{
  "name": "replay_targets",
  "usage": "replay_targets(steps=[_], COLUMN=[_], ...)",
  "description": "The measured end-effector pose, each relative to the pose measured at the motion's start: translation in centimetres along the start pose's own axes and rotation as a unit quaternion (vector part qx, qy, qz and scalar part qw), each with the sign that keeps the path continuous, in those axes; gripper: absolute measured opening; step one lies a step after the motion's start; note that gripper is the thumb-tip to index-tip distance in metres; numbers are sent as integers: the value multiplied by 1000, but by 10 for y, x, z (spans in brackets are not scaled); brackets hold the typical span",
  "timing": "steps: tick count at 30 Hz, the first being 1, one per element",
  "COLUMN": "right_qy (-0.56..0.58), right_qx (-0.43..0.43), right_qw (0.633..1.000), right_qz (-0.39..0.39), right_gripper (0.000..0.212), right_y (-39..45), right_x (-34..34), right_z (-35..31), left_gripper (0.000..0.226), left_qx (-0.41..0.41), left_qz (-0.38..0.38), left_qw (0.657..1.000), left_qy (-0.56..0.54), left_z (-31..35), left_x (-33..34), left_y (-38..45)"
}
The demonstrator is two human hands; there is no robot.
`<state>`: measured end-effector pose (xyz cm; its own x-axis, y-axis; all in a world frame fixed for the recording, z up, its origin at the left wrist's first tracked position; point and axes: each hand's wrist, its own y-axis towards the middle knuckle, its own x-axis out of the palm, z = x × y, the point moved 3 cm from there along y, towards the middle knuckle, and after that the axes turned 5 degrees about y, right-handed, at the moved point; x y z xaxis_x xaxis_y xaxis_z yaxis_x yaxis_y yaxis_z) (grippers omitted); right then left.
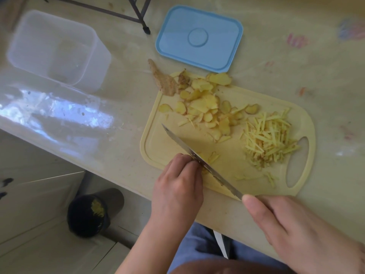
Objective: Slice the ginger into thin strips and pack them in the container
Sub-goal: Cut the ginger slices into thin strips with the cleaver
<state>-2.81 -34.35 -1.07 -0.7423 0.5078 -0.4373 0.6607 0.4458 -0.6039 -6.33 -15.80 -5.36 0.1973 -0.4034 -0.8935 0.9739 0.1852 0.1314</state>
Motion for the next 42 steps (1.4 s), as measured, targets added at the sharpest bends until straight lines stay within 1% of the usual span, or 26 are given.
replay_targets(steps=[3,5,8,11,14,18,24,27,28,32,34,38,42], right_qy=[-8,-17,-7,-2,-1,-10,16,14,12,4,5,10,-2], right_qx=[-13,-22,-21,-24,-22,-34,-19,-25,-28,-34,-30,-17,-24], right_qw=[1000,1000,999,999,1000,999,999,999,999,999,999,999,999], right_qz=[5,11,22,27,16,17,24,26,25,31,31,28,22], right_gripper=[71,72,71,66,71,69,72,63,63,69,69,71,66], right_y=[9,11,4,-3,2,13,-2,1,3,10,5,-5,6], right_x=[7,10,10,7,10,15,8,13,15,16,14,9,16], right_z=[2,1,-1,-3,-2,-3,-3,-3,-3,-1,-4,-7,-6], left_gripper=[13,17,25,25,25,29,27,24,25,27,24,11,10], left_qx=[6,9,3,-10,-23,-34,-41,-44,-42,-38,-41,-49,-45], left_qz=[6,7,-9,-18,-28,-42,-50,-51,-51,-45,-41,-29,-21], left_qw=[1000,1000,1000,1000,999,998,998,997,998,998,998,998,999], left_qy=[2,-2,-8,-10,-11,-26,-27,-24,-24,-27,-28,-16,-15], left_z=[0,0,2,2,1,1,1,1,1,-1,-1,-2,-2], left_x=[1,0,-3,-4,-3,-5,-4,-4,-4,-6,-6,-6,-5], left_y=[0,-2,-3,-1,2,5,4,4,5,5,4,5,4])
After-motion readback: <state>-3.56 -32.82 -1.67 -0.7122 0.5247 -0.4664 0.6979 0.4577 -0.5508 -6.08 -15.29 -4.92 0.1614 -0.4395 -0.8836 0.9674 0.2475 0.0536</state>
